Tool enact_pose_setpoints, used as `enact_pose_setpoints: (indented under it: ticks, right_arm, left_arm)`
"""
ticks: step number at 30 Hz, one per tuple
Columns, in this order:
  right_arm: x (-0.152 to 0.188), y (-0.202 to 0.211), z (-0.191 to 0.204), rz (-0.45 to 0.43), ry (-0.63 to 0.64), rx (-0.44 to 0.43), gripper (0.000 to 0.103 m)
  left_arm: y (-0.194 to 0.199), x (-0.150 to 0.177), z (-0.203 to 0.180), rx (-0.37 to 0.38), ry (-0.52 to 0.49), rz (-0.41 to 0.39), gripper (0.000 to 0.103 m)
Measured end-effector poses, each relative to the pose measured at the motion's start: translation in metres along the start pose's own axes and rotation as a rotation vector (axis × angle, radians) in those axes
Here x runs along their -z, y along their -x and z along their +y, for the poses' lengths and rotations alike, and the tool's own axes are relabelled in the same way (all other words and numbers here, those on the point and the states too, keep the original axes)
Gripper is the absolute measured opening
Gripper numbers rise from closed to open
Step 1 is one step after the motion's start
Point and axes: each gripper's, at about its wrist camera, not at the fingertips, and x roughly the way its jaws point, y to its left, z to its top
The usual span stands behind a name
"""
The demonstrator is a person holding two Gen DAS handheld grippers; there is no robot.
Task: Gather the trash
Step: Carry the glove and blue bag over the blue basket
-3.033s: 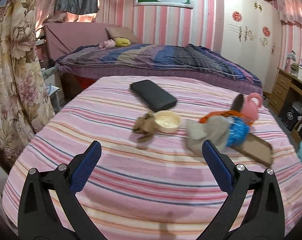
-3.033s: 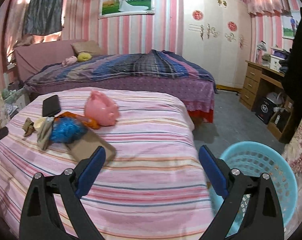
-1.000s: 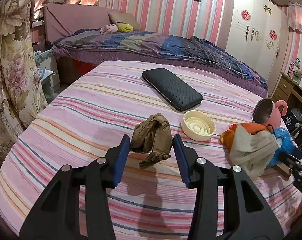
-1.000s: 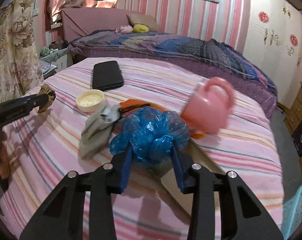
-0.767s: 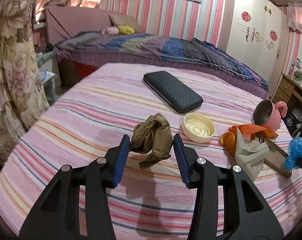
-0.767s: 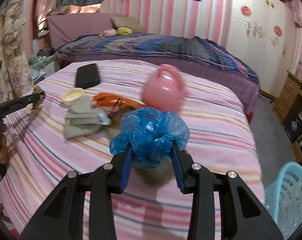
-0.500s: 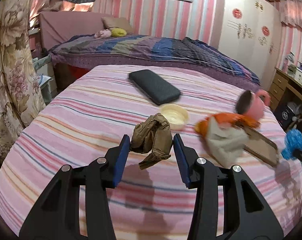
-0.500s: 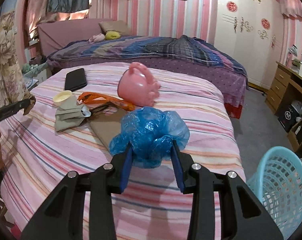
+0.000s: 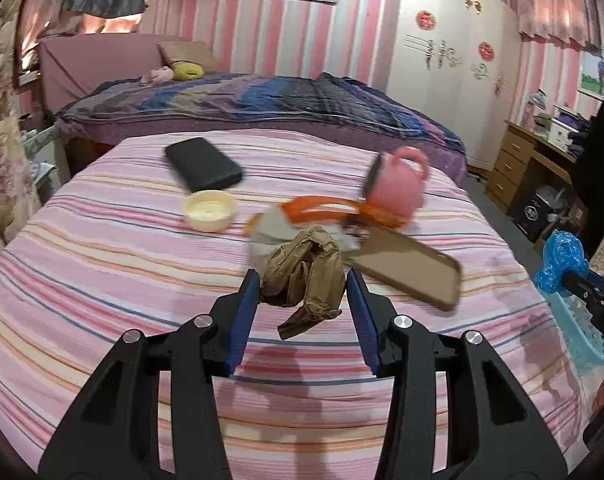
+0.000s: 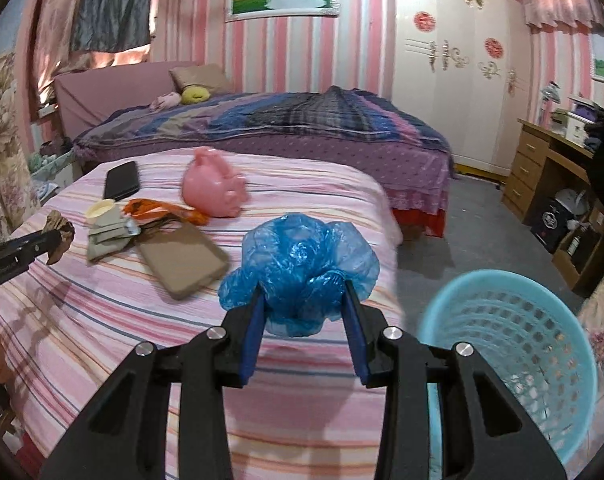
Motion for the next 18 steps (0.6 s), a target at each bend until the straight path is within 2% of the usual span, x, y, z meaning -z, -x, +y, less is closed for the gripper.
enact_pose_setpoints:
  ticks: [9,18]
  right_arm:
    - [0.009,0.022,-0.065,-0.012,-0.064,0.097,0.037]
    - [0.029,0.033,-0.131,-0.001,-0.147,0.206,0.037]
  left_arm:
    - [-0.008,0.001,-0.067,0.080,-0.070,-0.003,0.044]
    - [-0.019,0.003,-0.149,0.205,-0.151,0.004,0.044]
